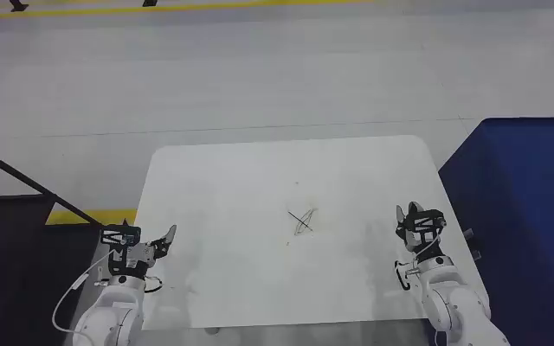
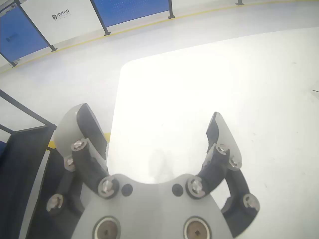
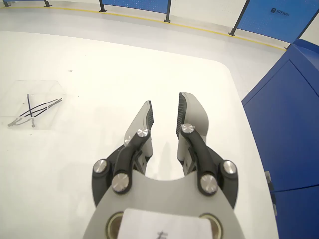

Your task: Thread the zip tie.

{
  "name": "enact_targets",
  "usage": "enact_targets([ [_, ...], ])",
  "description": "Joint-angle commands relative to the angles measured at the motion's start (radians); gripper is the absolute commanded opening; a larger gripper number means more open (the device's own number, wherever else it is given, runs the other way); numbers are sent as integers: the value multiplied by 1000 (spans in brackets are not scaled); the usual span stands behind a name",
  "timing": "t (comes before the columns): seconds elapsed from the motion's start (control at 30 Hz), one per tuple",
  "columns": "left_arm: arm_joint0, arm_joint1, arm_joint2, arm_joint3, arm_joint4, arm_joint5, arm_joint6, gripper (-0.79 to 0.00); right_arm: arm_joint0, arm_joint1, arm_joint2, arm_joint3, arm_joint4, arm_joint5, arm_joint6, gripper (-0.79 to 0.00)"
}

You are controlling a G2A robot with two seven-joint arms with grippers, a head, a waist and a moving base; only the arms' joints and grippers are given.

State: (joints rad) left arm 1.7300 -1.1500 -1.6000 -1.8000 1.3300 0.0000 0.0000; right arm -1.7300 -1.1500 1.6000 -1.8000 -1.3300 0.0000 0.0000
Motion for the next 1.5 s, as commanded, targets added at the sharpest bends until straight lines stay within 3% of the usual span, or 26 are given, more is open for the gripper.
enact_targets([
  [0.0, 0, 0, 0, 0, 0, 0, 0, 0, 0, 0, 0, 0, 0, 0, 0, -587],
  [1.13, 0, 0, 0, 0, 0, 0, 0, 0, 0, 0, 0, 0, 0, 0, 0, -587],
  [1.17, 0, 0, 0, 0, 0, 0, 0, 0, 1, 0, 0, -1, 3, -5, 1, 0],
  [1.3, 0, 0, 0, 0, 0, 0, 0, 0, 34, 5, 21, -37, 78, -131, 57, 0],
  [1.47, 0, 0, 0, 0, 0, 0, 0, 0, 176, 12, -28, -86, 89, -295, 248, 0],
])
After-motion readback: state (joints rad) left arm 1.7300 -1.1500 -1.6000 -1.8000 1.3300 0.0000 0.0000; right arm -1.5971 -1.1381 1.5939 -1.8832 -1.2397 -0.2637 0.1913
